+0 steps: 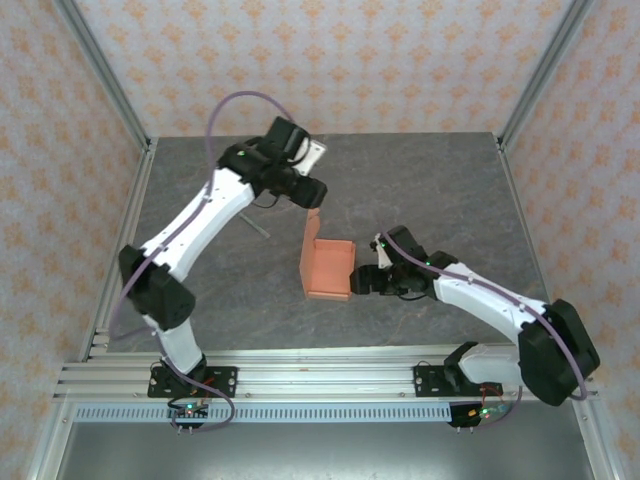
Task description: Fold the paper box
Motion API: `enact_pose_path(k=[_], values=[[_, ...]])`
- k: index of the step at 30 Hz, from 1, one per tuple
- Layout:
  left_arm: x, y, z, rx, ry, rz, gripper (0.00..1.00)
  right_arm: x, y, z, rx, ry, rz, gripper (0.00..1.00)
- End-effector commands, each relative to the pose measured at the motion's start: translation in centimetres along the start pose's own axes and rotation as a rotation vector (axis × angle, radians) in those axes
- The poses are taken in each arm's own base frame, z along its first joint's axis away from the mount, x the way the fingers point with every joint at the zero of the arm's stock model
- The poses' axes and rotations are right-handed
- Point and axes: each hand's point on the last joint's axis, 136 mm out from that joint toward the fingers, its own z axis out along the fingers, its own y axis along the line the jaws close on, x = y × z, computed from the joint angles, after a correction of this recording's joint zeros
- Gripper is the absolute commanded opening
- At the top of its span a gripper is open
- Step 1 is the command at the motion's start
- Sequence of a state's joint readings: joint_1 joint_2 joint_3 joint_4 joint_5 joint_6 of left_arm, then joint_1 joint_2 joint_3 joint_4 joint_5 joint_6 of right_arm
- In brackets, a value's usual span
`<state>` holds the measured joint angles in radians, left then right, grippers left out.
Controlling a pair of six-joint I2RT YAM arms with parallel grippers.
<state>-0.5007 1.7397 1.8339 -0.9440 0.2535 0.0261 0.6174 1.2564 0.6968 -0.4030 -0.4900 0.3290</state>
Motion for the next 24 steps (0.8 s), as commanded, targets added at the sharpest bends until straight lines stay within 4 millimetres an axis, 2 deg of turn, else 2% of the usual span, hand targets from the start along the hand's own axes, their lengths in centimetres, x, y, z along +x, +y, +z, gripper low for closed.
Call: enact_pose_path(k=[1, 7, 12, 17, 21, 24], values=[[-0.4, 2.4, -0.9, -0.048, -0.102, -0.199, 0.60, -0.5, 3.0, 1.2, -0.139, -0.001, 0.033, 0.70], [4.2, 7.9, -1.4, -0.138, -0.129, -0.404, 0.60, -0.5, 3.7, 3.6, -0.165, 0.008, 0.073, 0.58], [7.1, 10.2, -1.8, -0.213, -0.129, -0.467, 0.60, -0.6, 5.7, 5.1, -0.220, 0.019, 0.079, 0.50], [9.7, 12.8, -1.8, -0.287, -0.137, -0.544, 0.60, -0.5, 8.2, 6.5, -0.272, 0.041, 0.048, 0.49], [10.9, 13.6, -1.8, -0.295, -0.139, -0.574, 0.60, -0.8, 8.7, 5.5, -0.256, 0.039, -0.027, 0.50], [11.1, 13.7, -1.9, -0.299, -0.136, -0.567, 0.60, -1.4, 7.2, 2.9, -0.152, 0.014, -0.135, 0.67]])
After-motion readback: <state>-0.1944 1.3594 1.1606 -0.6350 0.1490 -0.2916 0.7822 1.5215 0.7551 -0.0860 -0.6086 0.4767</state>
